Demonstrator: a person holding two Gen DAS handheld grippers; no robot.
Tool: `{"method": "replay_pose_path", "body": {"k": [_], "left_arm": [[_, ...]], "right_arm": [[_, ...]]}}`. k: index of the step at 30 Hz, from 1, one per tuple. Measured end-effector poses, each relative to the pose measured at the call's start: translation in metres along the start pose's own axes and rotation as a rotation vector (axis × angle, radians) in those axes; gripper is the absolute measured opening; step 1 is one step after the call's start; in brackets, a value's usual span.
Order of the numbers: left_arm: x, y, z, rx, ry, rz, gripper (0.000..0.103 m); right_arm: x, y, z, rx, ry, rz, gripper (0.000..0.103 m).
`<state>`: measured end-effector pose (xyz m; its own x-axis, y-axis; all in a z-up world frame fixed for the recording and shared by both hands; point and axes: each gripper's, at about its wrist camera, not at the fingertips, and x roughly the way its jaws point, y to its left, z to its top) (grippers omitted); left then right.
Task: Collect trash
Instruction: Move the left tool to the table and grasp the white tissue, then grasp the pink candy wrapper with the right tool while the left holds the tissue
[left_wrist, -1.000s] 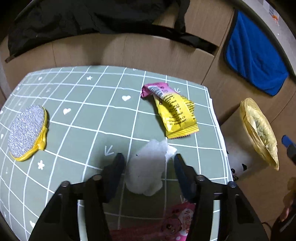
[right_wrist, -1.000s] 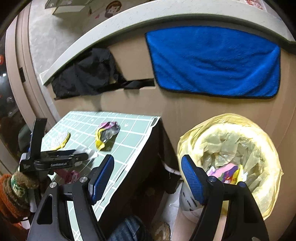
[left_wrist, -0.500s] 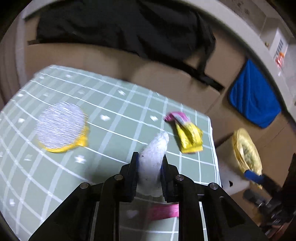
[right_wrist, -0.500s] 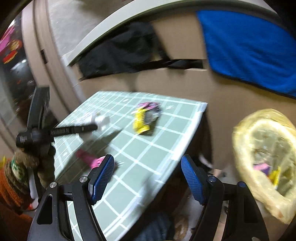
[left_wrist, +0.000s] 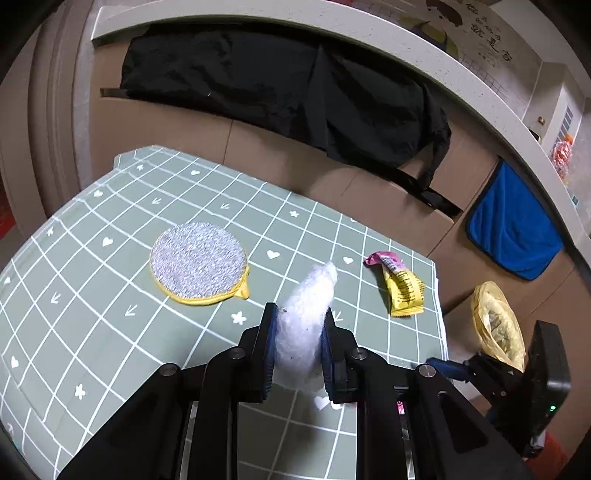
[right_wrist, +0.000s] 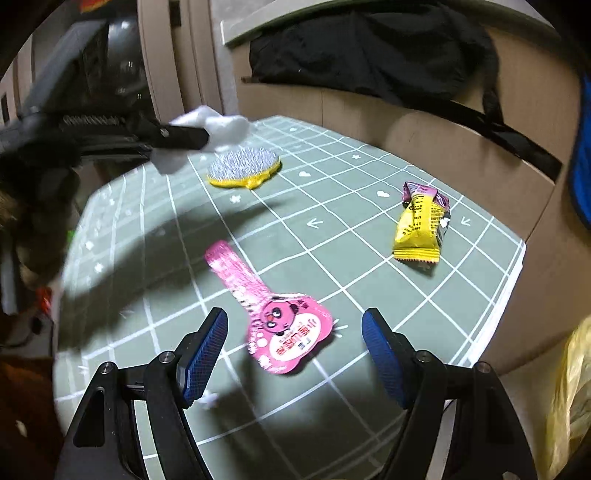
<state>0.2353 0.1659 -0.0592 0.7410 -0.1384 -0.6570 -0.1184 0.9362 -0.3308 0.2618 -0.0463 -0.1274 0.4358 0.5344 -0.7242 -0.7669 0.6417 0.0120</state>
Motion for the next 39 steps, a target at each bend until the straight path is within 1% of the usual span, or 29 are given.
{"method": "replay_pose_path", "body": {"k": [3, 10, 16, 19, 22, 25, 30, 33, 39], "left_arm": [[0.003, 0.007, -0.002, -0.025, 0.013, -0.007, 0.022], [0.011, 0.014, -0.006, -0.044, 0.035, -0.013, 0.022], [0.017, 0.017, -0.011, -0.057, 0.056, -0.015, 0.022], [0.018, 0.016, -0.012, -0.060, 0.061, -0.018, 0.022], [0.019, 0.014, -0.012, -0.058, 0.062, -0.021, 0.022], [0.018, 0.010, -0.012, -0.050, 0.062, -0.024, 0.022], [0.018, 0.000, -0.013, -0.034, 0.060, -0.031, 0.022], [0.015, -0.012, -0.011, -0.012, 0.043, -0.033, 0.022], [0.007, -0.054, 0.001, 0.063, -0.011, -0.073, 0.022]], "right_arm": [[0.009, -0.001, 0.001, -0.009, 0.023, 0.002, 0.073], [0.022, 0.001, 0.002, -0.035, 0.066, 0.030, 0.072], [0.028, 0.011, 0.003, -0.086, 0.091, 0.010, 0.061], [0.026, 0.014, 0.004, -0.097, 0.094, 0.008, 0.049], [0.019, 0.013, 0.005, -0.072, 0.078, 0.001, 0.049], [0.009, 0.005, 0.007, -0.011, 0.055, 0.007, 0.049], [-0.014, -0.009, 0.013, 0.061, -0.001, -0.024, 0.049], [-0.027, -0.016, 0.015, 0.084, -0.028, -0.047, 0.049], [-0.067, -0.035, 0.018, 0.132, -0.119, -0.093, 0.049]]}}
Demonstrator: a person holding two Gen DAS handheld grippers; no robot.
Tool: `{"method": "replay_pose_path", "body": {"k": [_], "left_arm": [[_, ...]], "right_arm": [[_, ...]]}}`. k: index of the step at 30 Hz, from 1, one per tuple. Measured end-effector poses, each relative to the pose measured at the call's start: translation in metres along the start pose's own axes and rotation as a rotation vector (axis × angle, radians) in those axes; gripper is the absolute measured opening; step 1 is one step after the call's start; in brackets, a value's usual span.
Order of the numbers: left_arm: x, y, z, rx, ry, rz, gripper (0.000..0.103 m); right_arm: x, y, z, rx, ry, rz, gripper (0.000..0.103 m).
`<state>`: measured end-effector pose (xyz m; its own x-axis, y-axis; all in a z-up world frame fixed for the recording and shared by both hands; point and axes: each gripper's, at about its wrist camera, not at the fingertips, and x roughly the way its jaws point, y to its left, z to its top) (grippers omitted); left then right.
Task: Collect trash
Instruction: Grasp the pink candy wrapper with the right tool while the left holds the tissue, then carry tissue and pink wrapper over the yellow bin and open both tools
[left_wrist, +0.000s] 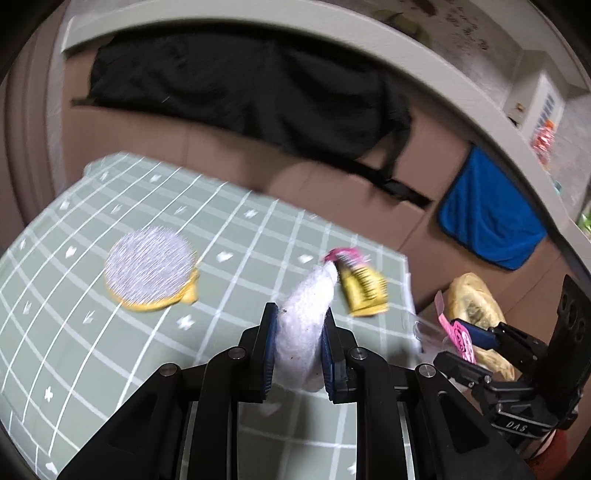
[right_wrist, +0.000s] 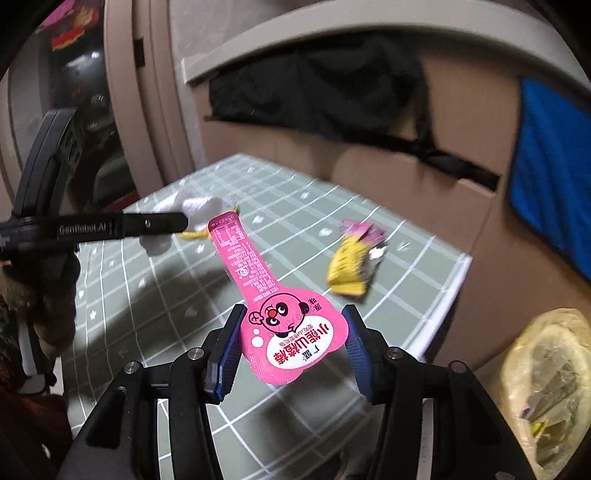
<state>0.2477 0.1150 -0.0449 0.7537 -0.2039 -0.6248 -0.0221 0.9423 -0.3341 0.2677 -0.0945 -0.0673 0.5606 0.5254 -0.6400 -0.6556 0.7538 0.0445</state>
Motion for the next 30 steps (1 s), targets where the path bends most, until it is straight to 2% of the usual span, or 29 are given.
{"method": "replay_pose_path", "body": {"k": [6, 13, 18, 24, 30], "left_arm": [[0.006, -0.060, 0.014, 0.091, -0.026, -0.084, 0.022], [0.019, -0.147, 0.019, 0.208, -0.049, -0.229, 0.022], [0.033, -0.204, 0.018, 0.290, -0.061, -0.306, 0.022], [0.055, -0.258, 0.014, 0.349, -0.039, -0.359, 0.022], [0.078, -0.280, 0.002, 0.371, 0.006, -0.373, 0.022]], "right_arm": [[-0.047, -0.036, 0.001, 0.082, -0.099, -0.066, 0.049], [-0.115, -0.090, -0.016, 0.208, -0.180, -0.225, 0.049], [-0.160, -0.128, -0.035, 0.295, -0.220, -0.342, 0.049], [-0.191, -0.157, -0.054, 0.362, -0.243, -0.461, 0.049], [-0.200, -0.175, -0.072, 0.413, -0.235, -0.507, 0.049]]}}
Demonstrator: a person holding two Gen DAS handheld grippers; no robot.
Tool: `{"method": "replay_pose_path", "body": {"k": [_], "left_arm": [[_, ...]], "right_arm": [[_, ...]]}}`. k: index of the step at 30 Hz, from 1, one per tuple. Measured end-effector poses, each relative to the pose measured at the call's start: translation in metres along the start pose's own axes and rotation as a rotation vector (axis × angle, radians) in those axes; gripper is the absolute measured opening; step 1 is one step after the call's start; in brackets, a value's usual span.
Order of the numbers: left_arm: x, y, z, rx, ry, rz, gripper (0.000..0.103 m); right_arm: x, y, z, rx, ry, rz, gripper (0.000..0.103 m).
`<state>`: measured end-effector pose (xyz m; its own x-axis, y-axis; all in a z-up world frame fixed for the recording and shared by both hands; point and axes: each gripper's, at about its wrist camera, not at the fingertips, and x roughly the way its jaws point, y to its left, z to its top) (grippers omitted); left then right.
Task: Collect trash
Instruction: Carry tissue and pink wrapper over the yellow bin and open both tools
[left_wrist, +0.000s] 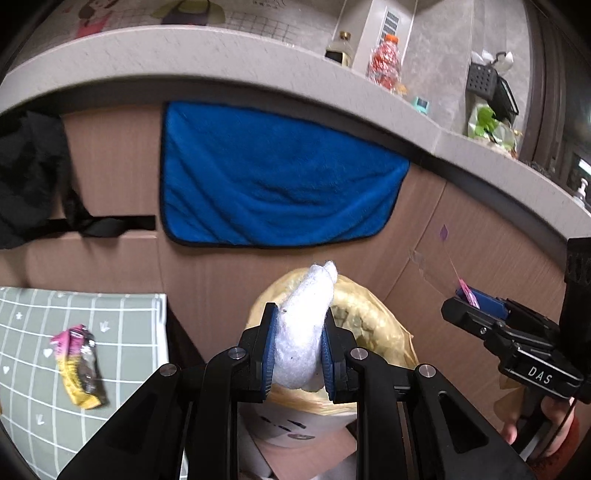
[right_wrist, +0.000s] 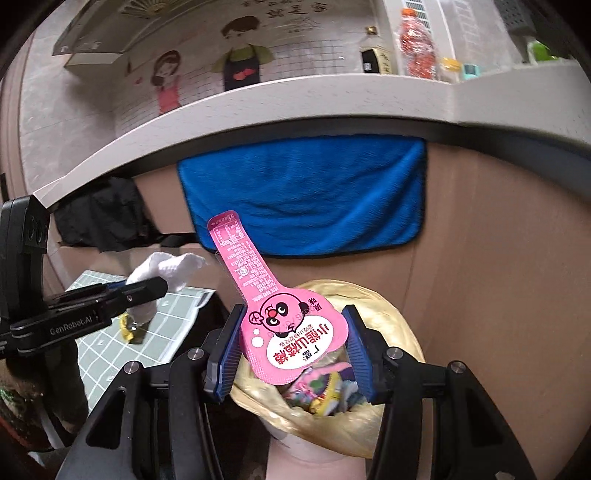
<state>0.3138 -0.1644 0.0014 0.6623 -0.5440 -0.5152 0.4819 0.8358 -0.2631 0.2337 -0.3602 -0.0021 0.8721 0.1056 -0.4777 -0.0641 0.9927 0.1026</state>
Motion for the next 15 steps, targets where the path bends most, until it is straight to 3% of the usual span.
{"method": "replay_pose_path", "body": {"k": [15], "left_arm": [[0.052, 0.001, -0.015, -0.008, 0.090, -0.001, 0.022]], "right_arm": [[0.043, -0.032, -0.014, 0.092, 0.063, -0.022, 0.049]]}}
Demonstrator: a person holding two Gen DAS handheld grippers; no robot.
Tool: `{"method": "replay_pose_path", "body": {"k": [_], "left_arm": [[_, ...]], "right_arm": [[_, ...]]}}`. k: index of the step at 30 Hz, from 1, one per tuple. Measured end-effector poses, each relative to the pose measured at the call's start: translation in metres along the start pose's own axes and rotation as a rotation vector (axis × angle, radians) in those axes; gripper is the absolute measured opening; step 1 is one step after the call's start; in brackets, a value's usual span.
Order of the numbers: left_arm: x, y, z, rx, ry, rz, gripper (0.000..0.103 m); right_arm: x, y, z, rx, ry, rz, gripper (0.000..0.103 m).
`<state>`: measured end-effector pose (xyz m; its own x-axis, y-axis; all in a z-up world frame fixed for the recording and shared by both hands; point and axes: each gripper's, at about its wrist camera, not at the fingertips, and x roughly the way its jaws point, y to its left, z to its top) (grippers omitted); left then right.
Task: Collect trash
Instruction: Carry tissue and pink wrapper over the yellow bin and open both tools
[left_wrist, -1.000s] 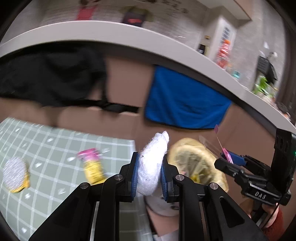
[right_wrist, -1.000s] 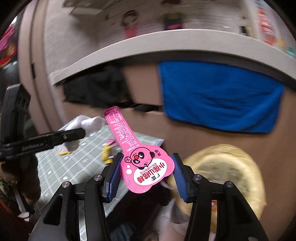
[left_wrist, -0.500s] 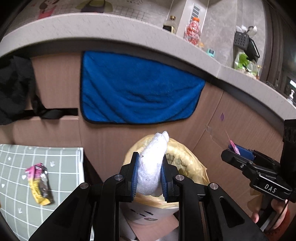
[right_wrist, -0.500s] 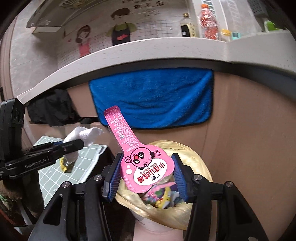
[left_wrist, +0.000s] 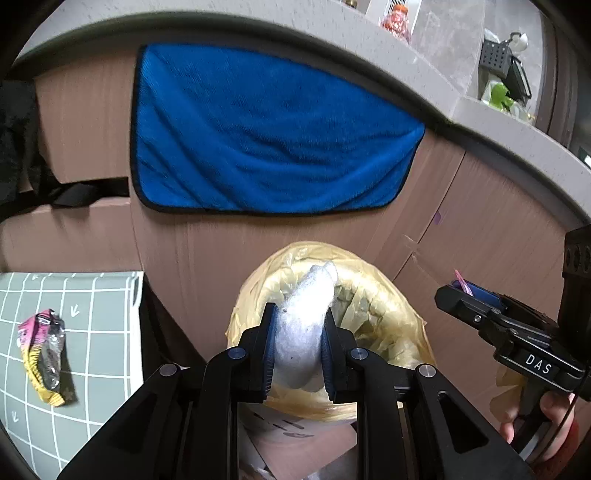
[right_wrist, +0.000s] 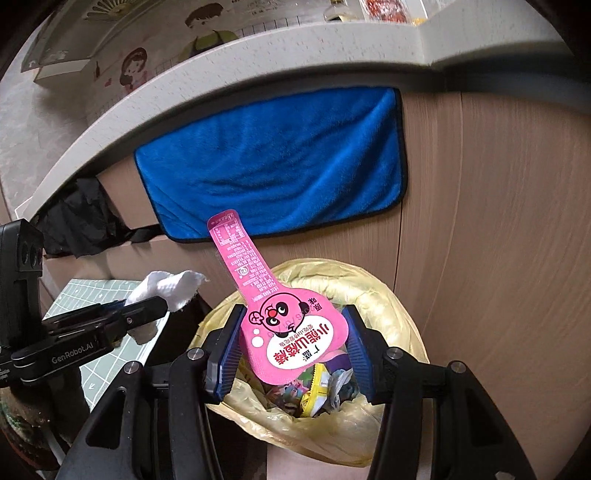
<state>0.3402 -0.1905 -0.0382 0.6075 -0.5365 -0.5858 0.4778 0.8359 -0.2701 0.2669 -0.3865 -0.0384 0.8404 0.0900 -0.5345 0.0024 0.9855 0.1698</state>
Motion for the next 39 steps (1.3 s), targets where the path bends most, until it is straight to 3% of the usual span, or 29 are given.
{"method": "replay_pose_path", "body": {"k": [13, 29, 32, 34, 39], "left_arm": [[0.050, -0.006, -0.007, 0.016, 0.080, 0.004, 0.022], [0.073, -0.010, -0.011, 0.030, 0.110, -0.019, 0.023], [0.074, -0.011, -0.010, 0.030, 0.113, -0.029, 0.029], [0.077, -0.012, -0.009, 0.028, 0.118, -0.040, 0.042], [0.071, -0.012, -0.009, 0.021, 0.101, -0.041, 0.058]], "right_arm": [[0.043, -0.022, -0.013, 0.080, 0.074, -0.004, 0.049], [0.063, -0.028, -0.016, 0.091, 0.112, -0.026, 0.050], [0.066, -0.030, -0.017, 0.095, 0.118, -0.031, 0.050], [0.067, -0.031, -0.019, 0.097, 0.120, -0.046, 0.052], [0.063, -0.030, -0.022, 0.093, 0.107, -0.055, 0.061]]}}
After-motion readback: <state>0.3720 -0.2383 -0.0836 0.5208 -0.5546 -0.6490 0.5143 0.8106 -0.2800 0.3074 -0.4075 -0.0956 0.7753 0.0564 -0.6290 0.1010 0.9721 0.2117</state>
